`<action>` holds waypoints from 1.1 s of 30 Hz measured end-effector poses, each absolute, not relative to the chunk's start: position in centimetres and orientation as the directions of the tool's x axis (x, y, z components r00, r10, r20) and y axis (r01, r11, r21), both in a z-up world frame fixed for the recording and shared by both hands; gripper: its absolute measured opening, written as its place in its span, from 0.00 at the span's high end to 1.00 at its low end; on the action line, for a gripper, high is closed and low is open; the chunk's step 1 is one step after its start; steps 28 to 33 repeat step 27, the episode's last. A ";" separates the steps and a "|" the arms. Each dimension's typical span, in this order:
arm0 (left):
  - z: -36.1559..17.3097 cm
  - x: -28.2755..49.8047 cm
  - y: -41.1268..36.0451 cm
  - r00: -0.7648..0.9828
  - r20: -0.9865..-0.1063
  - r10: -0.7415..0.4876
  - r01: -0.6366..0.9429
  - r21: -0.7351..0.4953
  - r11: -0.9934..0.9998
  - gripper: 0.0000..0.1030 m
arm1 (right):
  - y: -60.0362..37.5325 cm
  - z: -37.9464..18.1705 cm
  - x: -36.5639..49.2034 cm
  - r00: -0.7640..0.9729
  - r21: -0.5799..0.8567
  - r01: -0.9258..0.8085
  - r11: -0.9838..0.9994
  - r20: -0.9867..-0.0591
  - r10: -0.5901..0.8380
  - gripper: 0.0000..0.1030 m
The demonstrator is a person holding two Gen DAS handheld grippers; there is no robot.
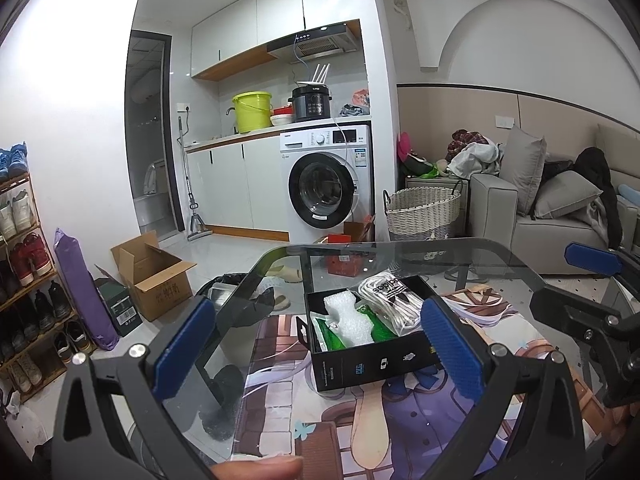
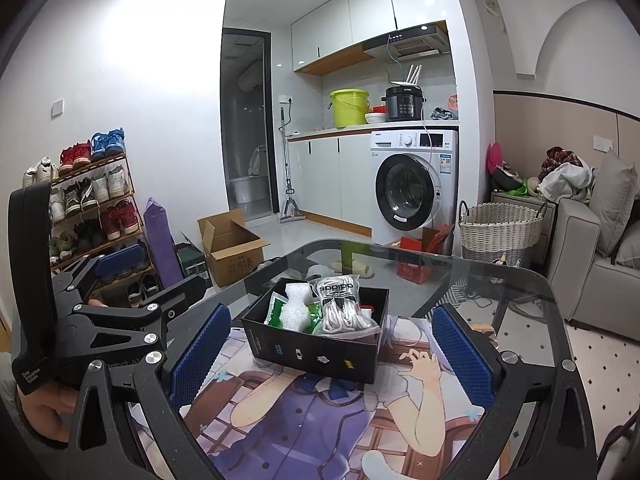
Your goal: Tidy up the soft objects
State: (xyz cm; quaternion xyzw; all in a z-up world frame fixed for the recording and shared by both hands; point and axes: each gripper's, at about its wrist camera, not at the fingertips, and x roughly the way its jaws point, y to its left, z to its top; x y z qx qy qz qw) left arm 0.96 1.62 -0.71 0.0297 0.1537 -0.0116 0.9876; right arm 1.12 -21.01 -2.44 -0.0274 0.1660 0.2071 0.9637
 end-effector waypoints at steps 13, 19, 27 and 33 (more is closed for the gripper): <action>-0.8 1.0 1.4 0.954 -0.301 -0.010 0.028 0.058 0.998 0.00 | -20.8 -2.8 1.4 0.851 0.016 -0.417 0.909 -0.343 0.397 0.01; -0.9 0.9 1.3 0.953 -0.303 -0.010 0.029 0.057 0.998 0.00 | -20.8 -2.9 1.5 0.848 0.019 -0.420 0.907 -0.347 0.400 0.01; -0.8 0.9 1.2 0.957 -0.290 0.003 0.014 0.055 0.998 0.00 | -20.6 -3.0 1.5 0.848 0.017 -0.421 0.907 -0.348 0.400 0.01; -0.8 0.9 1.2 0.957 -0.290 0.003 0.014 0.055 0.998 0.00 | -20.6 -3.0 1.5 0.848 0.017 -0.421 0.907 -0.348 0.400 0.01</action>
